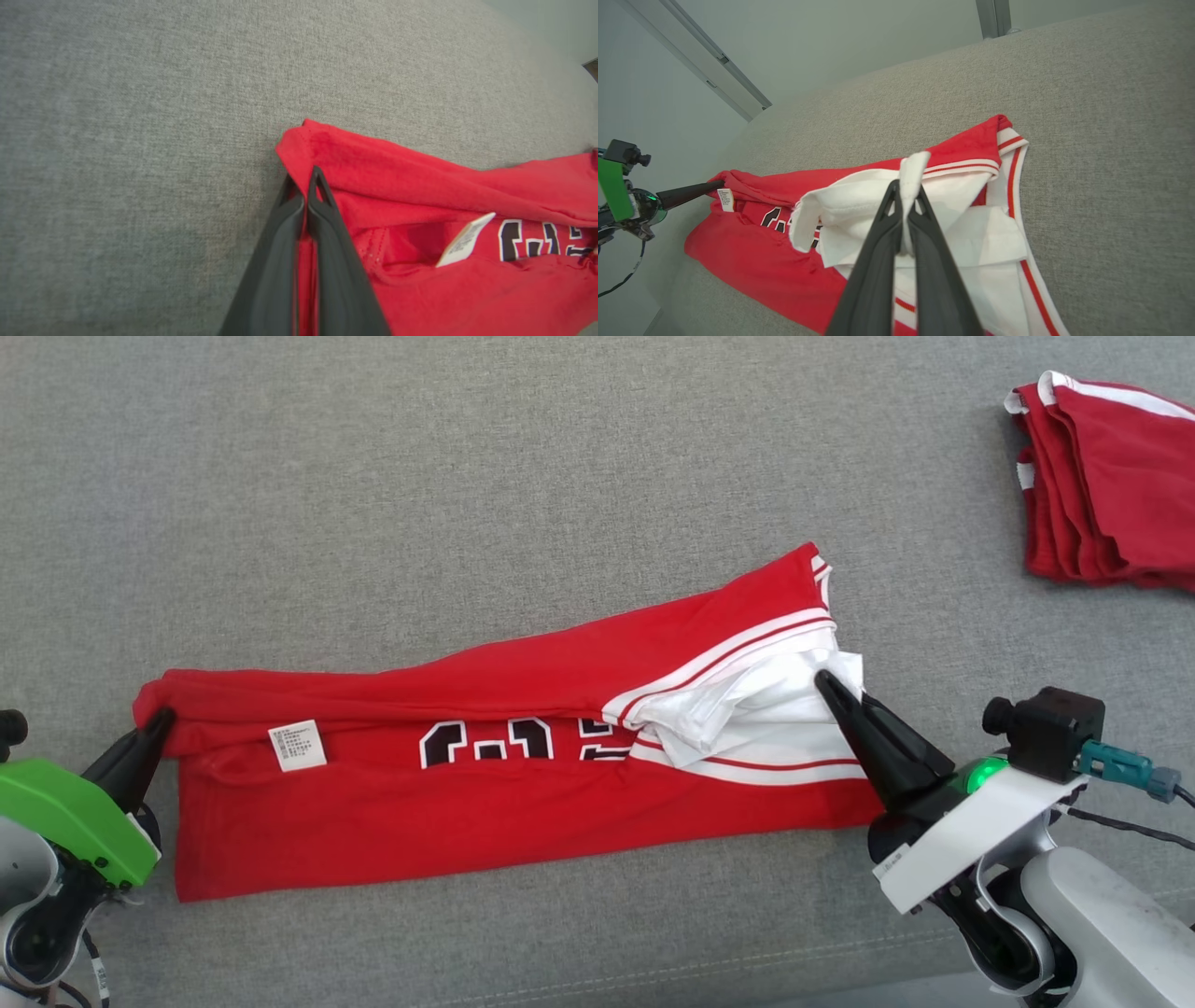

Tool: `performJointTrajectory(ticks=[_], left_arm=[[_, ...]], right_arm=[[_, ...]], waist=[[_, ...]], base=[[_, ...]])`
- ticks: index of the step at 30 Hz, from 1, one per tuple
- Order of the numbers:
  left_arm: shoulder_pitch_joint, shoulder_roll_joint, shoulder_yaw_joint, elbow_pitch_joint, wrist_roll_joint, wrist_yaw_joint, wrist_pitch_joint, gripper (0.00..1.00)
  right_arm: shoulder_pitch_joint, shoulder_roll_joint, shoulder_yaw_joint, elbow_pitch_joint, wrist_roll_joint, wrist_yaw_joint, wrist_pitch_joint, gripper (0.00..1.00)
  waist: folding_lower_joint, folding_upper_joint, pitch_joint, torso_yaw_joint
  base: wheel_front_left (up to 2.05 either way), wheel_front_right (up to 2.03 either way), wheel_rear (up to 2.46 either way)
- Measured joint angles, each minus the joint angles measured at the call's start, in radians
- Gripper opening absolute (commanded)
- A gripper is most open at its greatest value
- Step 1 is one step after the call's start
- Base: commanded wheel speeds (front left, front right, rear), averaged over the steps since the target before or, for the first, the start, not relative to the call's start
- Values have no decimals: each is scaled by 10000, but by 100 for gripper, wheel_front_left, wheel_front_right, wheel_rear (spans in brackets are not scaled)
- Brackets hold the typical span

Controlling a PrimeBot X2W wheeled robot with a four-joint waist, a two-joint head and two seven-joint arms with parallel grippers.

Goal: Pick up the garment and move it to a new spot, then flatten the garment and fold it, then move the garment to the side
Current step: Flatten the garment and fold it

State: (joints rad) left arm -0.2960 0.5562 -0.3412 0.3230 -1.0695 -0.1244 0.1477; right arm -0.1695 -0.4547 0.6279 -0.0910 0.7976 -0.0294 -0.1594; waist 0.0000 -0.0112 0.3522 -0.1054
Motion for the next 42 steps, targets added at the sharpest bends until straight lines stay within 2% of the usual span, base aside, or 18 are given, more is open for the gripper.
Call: performJointTrajectory(ticks=[6, 17, 20, 38, 39, 40, 41, 42], left_arm=[[110, -38, -75, -211, -67, 0, -215, 0], [432, 61, -148, -855, -46, 0, -621, 0], [551, 81, -209, -1083, -44, 0, -623, 0], [1447, 194, -554, -1337, -35, 2, -606, 1], [1448, 194, -552, -1333, -29, 4, -606, 15], [1453, 190, -545, -1323, -21, 15, -606, 34], [1473, 190, -543, -1319, -21, 25, -598, 56], [1499, 190, -556, -1323, -21, 25, -550, 85]], right_arm=[[336, -201, 12, -334, -159, -336, -21, 0], [689, -458, -173, -826, -291, -535, -73, 0], [910, -518, -295, -924, -293, -677, -73, 0], [1273, -759, -33, -976, -506, -780, 389, 1], [1270, -759, -15, -966, -508, -780, 460, 12], [1270, -761, 23, -953, -510, -780, 539, 36], [1270, -765, 56, -932, -537, -782, 591, 69], [1270, -773, 63, -901, -571, -784, 644, 100]], waist=[[0, 0, -15, 78], [0, 0, -189, 307], [0, 0, -272, 374], [0, 0, -371, 505], [0, 0, -374, 511], [0, 0, -379, 516], [0, 0, -384, 521], [0, 0, -389, 526]], base=[[0, 0, 0], [0, 0, 0], [0, 0, 0], [0, 0, 0], [0, 0, 0], [0, 0, 0], [0, 0, 0], [0, 0, 0]])
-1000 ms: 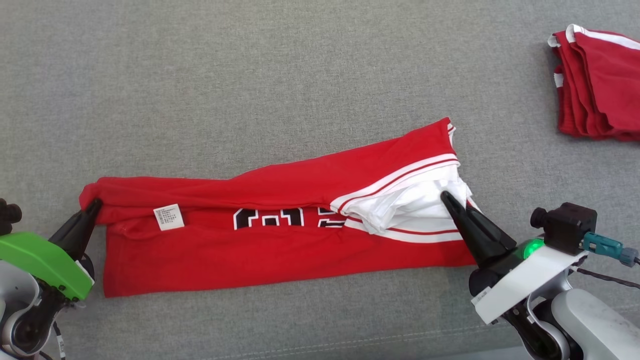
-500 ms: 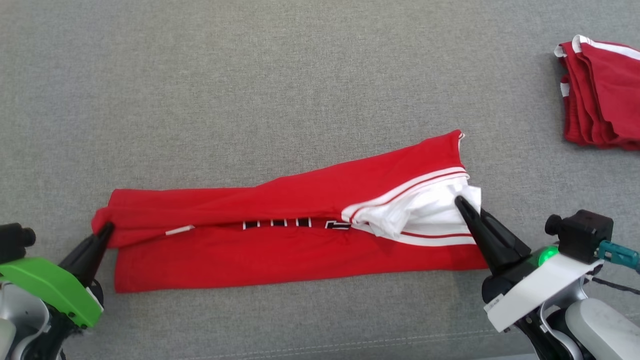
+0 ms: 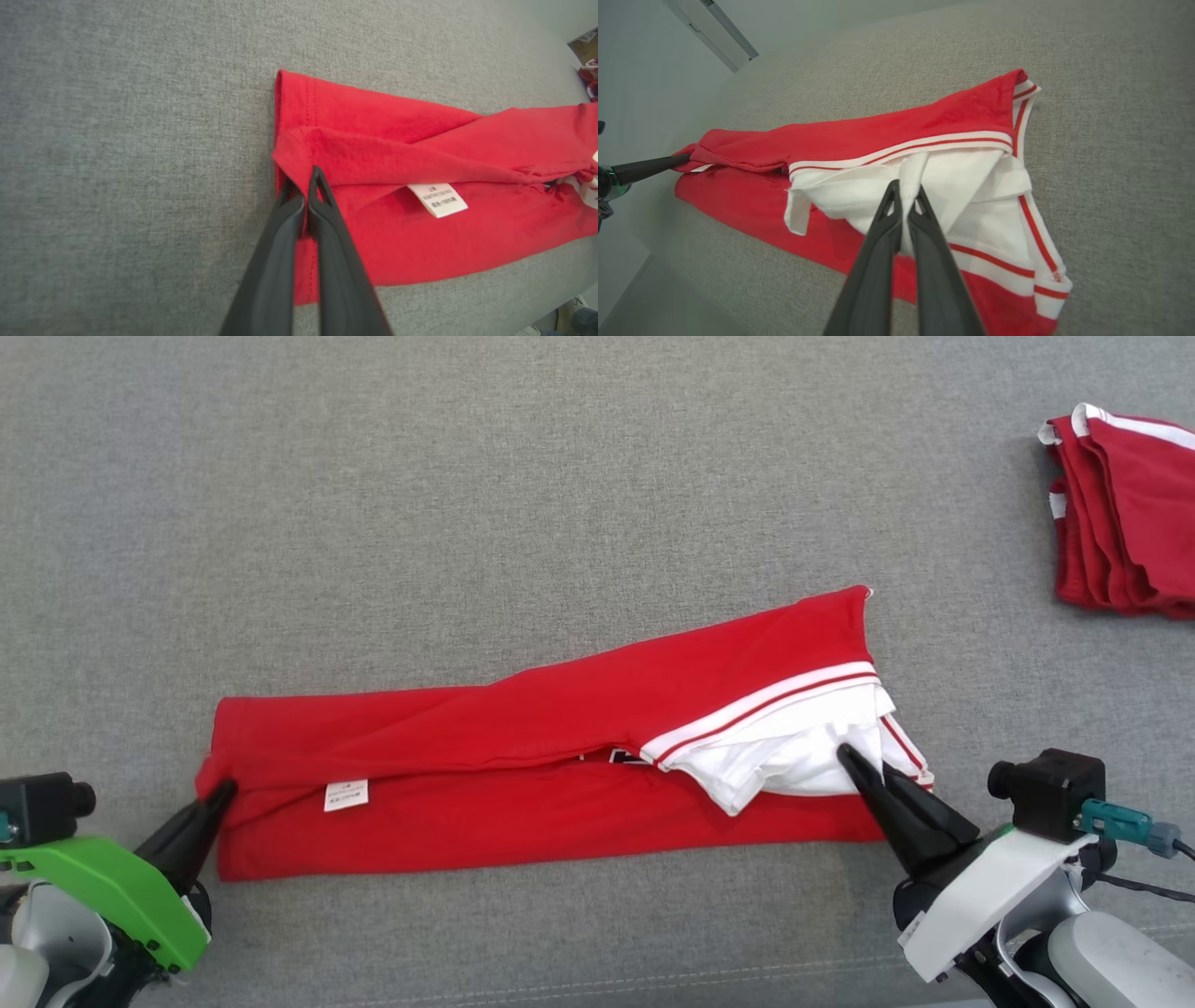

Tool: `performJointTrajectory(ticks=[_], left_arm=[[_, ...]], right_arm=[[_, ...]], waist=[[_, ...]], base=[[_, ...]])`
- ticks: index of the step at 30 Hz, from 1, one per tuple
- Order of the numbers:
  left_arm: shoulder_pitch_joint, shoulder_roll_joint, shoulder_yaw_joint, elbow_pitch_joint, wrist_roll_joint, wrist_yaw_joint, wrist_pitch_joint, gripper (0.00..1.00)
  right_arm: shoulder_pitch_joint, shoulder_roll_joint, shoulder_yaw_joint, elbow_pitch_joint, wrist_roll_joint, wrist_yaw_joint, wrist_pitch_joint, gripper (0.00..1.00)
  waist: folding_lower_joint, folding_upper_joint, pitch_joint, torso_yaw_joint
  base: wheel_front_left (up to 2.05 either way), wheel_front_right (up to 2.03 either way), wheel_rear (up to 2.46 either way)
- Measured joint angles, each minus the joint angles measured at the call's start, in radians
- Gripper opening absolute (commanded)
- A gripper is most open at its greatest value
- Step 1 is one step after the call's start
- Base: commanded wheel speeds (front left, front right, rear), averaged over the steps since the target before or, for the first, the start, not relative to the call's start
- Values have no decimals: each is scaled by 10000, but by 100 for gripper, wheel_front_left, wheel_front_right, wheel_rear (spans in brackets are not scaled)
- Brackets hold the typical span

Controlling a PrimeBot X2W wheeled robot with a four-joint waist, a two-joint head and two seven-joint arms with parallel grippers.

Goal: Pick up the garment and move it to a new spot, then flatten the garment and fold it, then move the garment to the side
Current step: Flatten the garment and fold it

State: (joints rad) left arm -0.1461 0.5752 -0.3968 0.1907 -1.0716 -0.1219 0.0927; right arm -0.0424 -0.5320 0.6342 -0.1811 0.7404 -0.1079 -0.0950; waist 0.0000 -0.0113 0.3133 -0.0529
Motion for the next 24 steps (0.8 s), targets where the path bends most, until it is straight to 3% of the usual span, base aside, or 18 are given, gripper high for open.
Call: performJointTrajectory(ticks=[1, 7, 14, 24], left_arm=[[28, 2, -35, -10, 0, 0, 79, 100], [386, 174, -261, -75, 301, 186, 282, 100], [536, 399, -380, -573, 836, 546, 309, 100], [22, 301, 389, -1856, 2013, 1457, -1279, 100]], right_arm=[[0, -31, 25, 35, -10, 0, 94, 100], [10, -384, -13, 88, -36, -17, 414, 100], [10, -713, -932, -247, 234, -84, 562, 100], [-177, -725, -1490, 694, 1237, -163, 1496, 100]], waist=[[0, 0, -7, 5], [0, 0, -64, 23], [0, 0, -200, 153], [0, 0, -293, 753]], base=[[0, 0, 0], [0, 0, 0], [0, 0, 0], [0, 0, 0]])
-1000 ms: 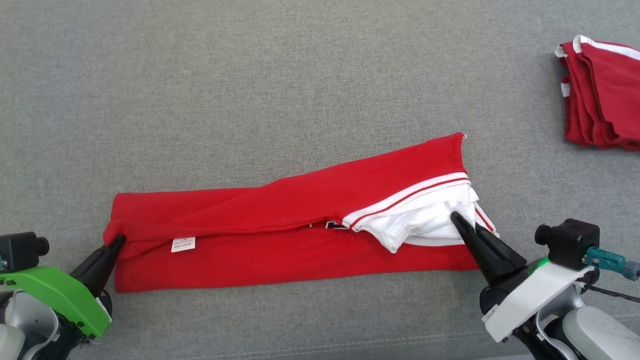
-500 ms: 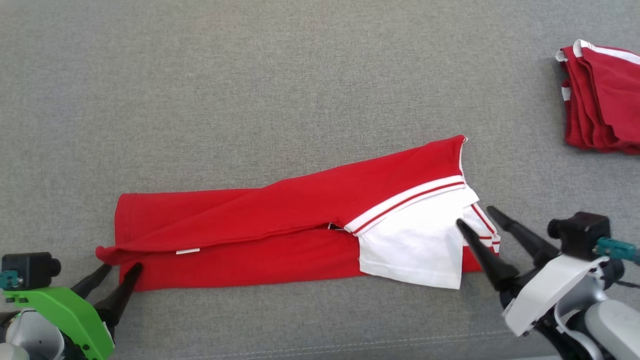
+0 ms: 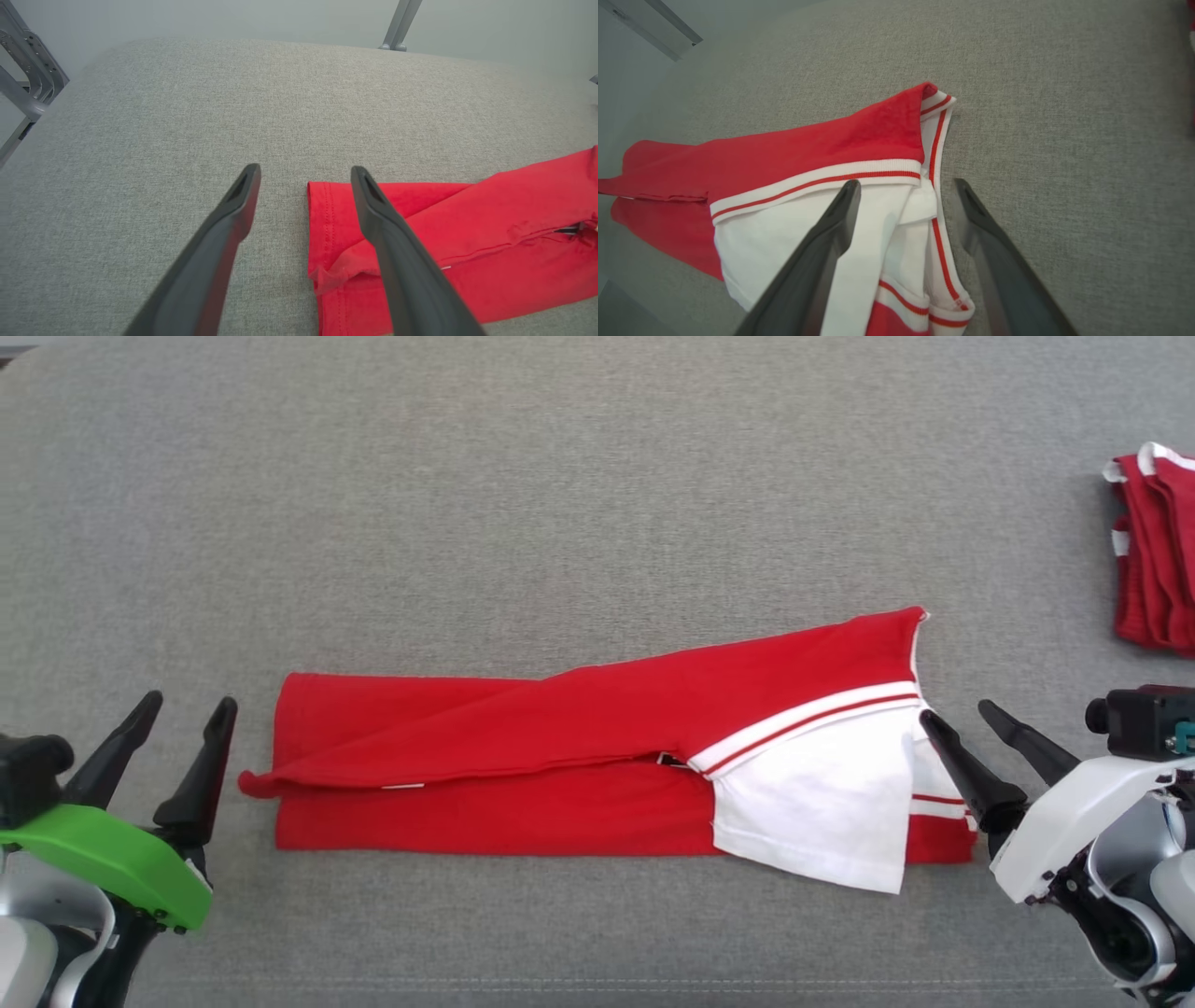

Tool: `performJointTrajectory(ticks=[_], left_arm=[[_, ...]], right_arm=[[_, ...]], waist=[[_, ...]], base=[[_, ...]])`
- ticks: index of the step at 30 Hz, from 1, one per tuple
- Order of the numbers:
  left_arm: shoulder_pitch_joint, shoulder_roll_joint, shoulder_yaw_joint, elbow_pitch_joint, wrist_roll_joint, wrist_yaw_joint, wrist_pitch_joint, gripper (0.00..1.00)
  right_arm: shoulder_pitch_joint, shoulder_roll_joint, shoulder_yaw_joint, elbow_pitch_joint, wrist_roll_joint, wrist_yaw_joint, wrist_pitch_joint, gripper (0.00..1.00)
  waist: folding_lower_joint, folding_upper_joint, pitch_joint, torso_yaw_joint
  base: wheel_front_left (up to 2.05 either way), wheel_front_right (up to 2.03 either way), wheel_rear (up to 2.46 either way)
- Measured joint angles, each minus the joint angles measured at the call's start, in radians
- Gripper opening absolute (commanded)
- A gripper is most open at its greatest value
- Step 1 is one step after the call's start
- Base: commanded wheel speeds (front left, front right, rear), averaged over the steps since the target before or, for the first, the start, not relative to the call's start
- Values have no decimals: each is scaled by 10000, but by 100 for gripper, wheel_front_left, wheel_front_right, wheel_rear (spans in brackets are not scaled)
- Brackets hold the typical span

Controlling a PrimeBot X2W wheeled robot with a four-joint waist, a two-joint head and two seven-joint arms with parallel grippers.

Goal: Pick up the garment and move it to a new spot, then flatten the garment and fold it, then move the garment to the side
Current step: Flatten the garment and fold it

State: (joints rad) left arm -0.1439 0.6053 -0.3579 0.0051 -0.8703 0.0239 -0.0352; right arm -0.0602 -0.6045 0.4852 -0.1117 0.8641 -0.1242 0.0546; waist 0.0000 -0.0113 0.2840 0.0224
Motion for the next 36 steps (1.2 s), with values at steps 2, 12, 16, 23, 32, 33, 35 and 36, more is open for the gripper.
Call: performJointTrajectory(ticks=[2, 12, 16, 23, 32, 33, 35, 36], left_arm=[[-1, -19, -67, -215, 230, 119, -38, 100], [-2, -458, -104, -869, 1151, 627, -1214, 100], [15, -617, -121, -876, 1427, 681, -1482, 100], [229, -769, -146, -853, 1551, 731, -1622, 100], [497, -838, 29, -871, 1590, 830, -1739, 100], [529, -844, 48, -880, 1613, 832, -1749, 100], [601, -861, 81, -903, 1615, 834, -1770, 100], [634, -865, 100, -924, 1615, 834, -1770, 100]], right_arm=[[-132, -15, 27, 359, -17, -2, 251, 100], [-702, 132, 105, 1639, 90, -8, 1012, 100], [-870, 159, 180, 1960, 107, -8, 1204, 100], [-1052, 364, 251, 2238, 1183, 234, 1996, 100], [-1228, 734, -19, 2466, 1990, 556, 2458, 0], [-1229, 736, -130, 2497, 2102, 573, 2458, 0], [-1231, 702, -420, 2575, 2418, 579, 2460, 0], [-1229, 663, -562, 2612, 2531, 581, 2476, 0]], waist=[[0, 0, 19, 155], [0, 0, 316, 919], [0, 0, 386, 1122], [0, 0, 249, 1296], [0, 0, 73, 1182], [0, 0, 61, 1146], [0, 0, 35, 1062], [0, 0, 24, 1017]], base=[[0, 0, 0], [0, 0, 0], [0, 0, 0], [0, 0, 0], [0, 0, 0], [0, 0, 0], [0, 0, 0], [0, 0, 0]])
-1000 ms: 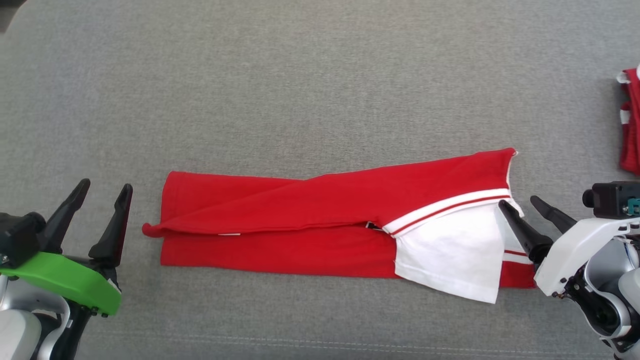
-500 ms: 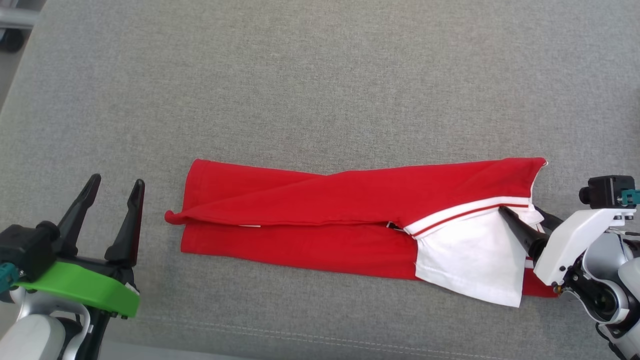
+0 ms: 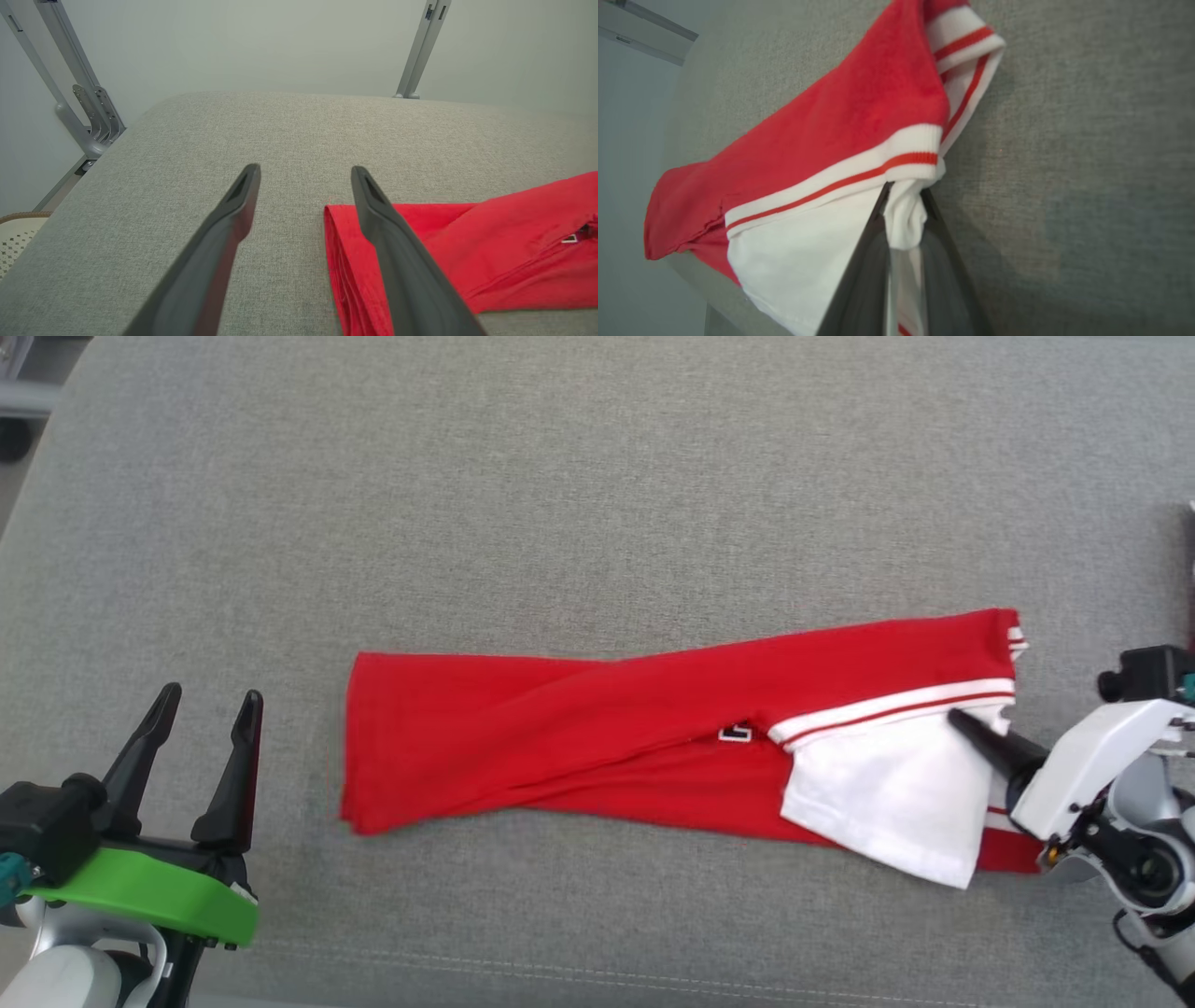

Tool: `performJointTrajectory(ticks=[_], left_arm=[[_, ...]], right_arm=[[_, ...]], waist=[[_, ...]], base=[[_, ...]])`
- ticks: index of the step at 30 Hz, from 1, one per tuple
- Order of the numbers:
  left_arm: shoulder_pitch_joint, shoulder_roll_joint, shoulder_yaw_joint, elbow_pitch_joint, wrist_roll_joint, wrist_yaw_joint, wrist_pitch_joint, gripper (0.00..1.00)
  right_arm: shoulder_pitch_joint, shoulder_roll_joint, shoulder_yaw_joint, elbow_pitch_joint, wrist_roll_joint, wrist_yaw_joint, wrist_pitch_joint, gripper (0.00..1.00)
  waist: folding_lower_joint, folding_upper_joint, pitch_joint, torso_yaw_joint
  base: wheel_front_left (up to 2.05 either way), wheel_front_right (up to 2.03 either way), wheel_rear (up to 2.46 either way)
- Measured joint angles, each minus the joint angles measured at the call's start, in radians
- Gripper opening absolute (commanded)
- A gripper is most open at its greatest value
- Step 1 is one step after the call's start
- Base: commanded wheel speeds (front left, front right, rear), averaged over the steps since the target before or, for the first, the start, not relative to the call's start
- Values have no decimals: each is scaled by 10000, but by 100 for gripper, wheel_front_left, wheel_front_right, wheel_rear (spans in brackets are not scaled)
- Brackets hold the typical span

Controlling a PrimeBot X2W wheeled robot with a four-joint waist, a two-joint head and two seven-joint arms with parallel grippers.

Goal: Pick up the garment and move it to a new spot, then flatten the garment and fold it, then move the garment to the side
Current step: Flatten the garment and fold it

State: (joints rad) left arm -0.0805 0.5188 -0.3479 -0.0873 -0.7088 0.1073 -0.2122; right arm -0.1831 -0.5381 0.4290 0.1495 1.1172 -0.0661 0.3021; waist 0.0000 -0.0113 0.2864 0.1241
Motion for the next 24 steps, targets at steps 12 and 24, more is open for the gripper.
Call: performJointTrajectory(ticks=[12, 24], left_arm=[[236, 15, 263, -257, 15, 79, 0, 100], [216, 31, 150, -487, 31, 84, 148, 100]], right_arm=[[621, -1837, -1287, 458, 1262, -238, 1350, 0], [419, -2489, -1668, -2274, 2594, 224, 2731, 0]], waist=[[0, 0, -42, -638], [0, 0, 76, -928]], base=[[0, 0, 0], [0, 0, 0]])
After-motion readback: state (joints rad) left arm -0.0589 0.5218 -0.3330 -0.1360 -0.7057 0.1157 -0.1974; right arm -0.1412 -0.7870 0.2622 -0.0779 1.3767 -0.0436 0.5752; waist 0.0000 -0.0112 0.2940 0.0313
